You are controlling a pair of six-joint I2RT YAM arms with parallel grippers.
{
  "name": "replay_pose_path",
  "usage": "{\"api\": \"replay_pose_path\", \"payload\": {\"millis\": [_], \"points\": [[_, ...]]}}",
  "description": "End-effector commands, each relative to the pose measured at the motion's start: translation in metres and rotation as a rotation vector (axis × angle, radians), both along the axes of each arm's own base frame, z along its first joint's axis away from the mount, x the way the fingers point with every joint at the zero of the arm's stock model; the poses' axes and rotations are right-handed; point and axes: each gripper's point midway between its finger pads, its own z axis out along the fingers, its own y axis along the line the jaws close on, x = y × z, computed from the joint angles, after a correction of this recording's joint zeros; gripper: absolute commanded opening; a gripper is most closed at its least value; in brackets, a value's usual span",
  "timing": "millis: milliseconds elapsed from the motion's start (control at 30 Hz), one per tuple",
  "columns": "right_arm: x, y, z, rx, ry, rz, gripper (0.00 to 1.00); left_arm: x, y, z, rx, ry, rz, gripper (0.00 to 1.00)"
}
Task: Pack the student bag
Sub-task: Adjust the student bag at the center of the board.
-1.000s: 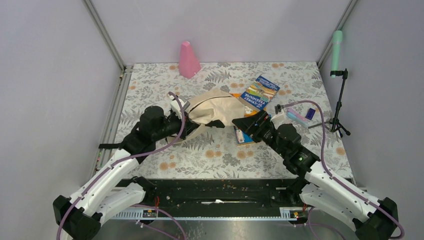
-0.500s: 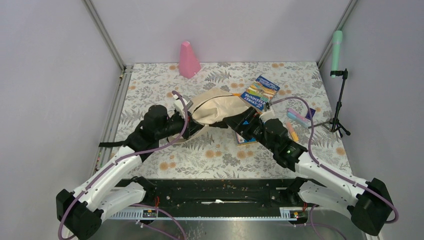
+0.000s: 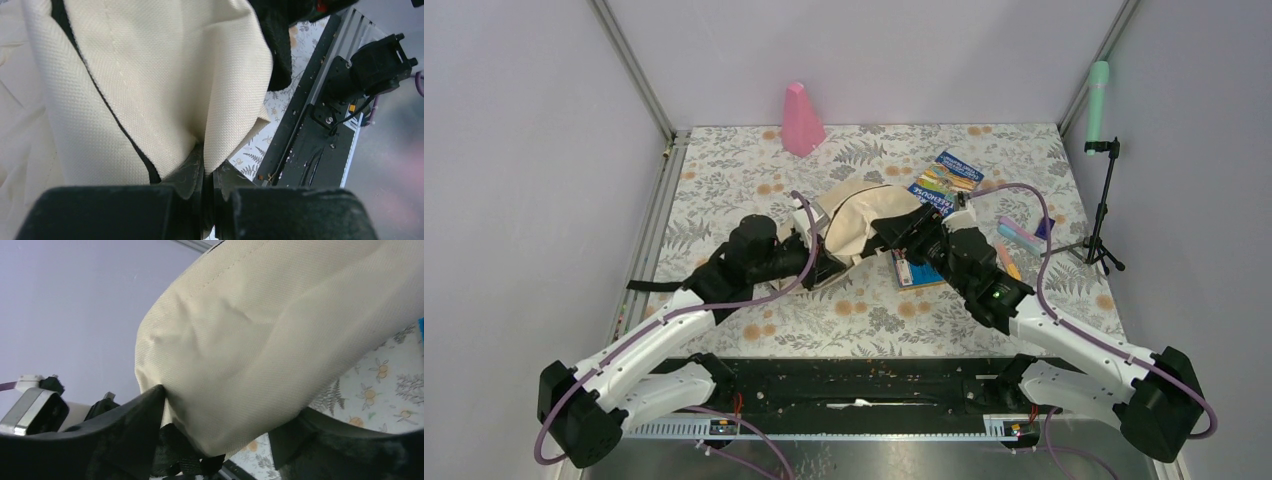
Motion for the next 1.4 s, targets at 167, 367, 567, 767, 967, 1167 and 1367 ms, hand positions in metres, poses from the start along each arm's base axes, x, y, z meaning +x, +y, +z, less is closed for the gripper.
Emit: {"api": "replay_pose_path", "payload": {"millis": [167,367,567,767,967,1167,1367], "points": [[0.012,-0.03,0.012,-0.204,-0.145,-0.108,0.21,-0.029,-0.02,0.02,0.038,-0.078,-0.124,0.47],[-0.001,-0.061,-0.041,-0.526,-0.077,-0.072,0.0,-0.042,-0.017,0.068,-0.07,-0.114,-0.124,0.82],[-0.039,-0.082,-0.118,-0.69,0.115,0.045,0.23,-0.04,0.001,0.108,-0.135,-0.125,-0.03,0.92],[-0.055,-0.112,-0.12,-0.714,0.112,-0.014,0.87,0.002,0.035,0.096,-0.079,-0.03,0.19,0.95],[-0.054,-0.144,-0.087,-0.745,0.021,-0.132,1.0,0.048,0.071,0.048,-0.068,0.149,0.448,0.95],[-0.055,-0.133,-0.063,-0.781,-0.109,-0.029,1.0,0.058,0.091,-0.002,-0.077,0.276,0.638,0.95],[-0.058,-0.099,-0.055,-0.735,-0.189,0.124,0.99,0.058,0.113,-0.063,-0.048,0.365,0.808,0.94]]}}
